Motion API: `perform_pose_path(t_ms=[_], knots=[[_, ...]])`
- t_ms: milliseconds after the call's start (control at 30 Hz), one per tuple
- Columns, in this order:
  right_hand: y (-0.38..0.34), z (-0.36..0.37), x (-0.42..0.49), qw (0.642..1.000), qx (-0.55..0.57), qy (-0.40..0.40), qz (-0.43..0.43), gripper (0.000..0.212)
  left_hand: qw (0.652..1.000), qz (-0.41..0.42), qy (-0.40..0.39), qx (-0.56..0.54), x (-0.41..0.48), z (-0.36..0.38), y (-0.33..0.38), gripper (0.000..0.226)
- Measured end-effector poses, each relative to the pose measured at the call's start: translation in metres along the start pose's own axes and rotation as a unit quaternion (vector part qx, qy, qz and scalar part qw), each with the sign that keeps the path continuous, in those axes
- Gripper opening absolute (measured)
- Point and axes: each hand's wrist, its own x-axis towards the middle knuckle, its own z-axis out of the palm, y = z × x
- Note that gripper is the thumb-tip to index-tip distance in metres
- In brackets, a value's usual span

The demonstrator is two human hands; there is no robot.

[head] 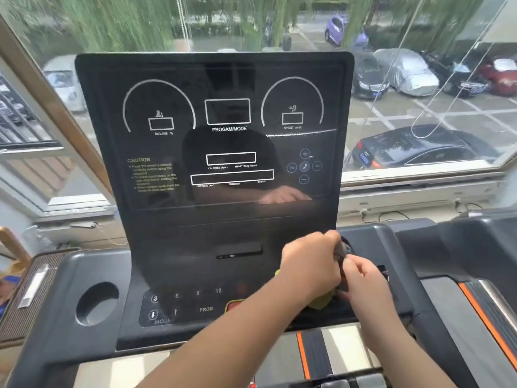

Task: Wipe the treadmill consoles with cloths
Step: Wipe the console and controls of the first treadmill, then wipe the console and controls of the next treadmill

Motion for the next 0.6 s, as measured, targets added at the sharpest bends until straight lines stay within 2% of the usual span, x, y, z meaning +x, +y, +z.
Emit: perform_pose_path(t_ms=[100, 233, 300, 367, 433, 500, 533, 600], knots=[[-0.008, 0.001, -0.013, 0.999, 0.013, -0.033, 0.027, 0.028, 0.984, -0.033, 0.065, -0.161, -0.021, -0.005, -0.002, 0.033], [-0.020, -0.003, -0.032, 0.974, 0.178, -0.125, 0.067, 0.045, 0.936, -0.054, 0.007, -0.347, -0.046, -0.022, -0.001, 0.055], [-0.025, -0.012, -0.037, 0.965, 0.223, -0.125, 0.061, 0.045, 0.898, -0.054, -0.015, -0.436, -0.058, -0.029, -0.001, 0.051], [-0.025, -0.021, -0.042, 0.961, 0.248, -0.106, 0.055, 0.044, 0.887, -0.051, 0.007, -0.459, -0.065, -0.033, -0.001, 0.038], [-0.019, -0.032, -0.047, 0.962, 0.256, -0.065, 0.062, 0.043, 0.896, -0.067, 0.046, -0.436, -0.069, -0.030, 0.004, 0.030], [-0.006, -0.047, -0.057, 0.953, 0.289, -0.020, 0.086, 0.043, 0.911, -0.089, 0.051, -0.399, -0.070, -0.023, 0.016, 0.030], [0.002, -0.056, -0.062, 0.941, 0.323, -0.001, 0.096, 0.045, 0.916, -0.094, 0.025, -0.390, -0.070, -0.018, 0.025, 0.036], [0.019, -0.079, -0.078, 0.913, 0.391, 0.039, 0.109, 0.046, 0.903, -0.098, -0.078, -0.411, -0.071, -0.003, 0.044, 0.050]])
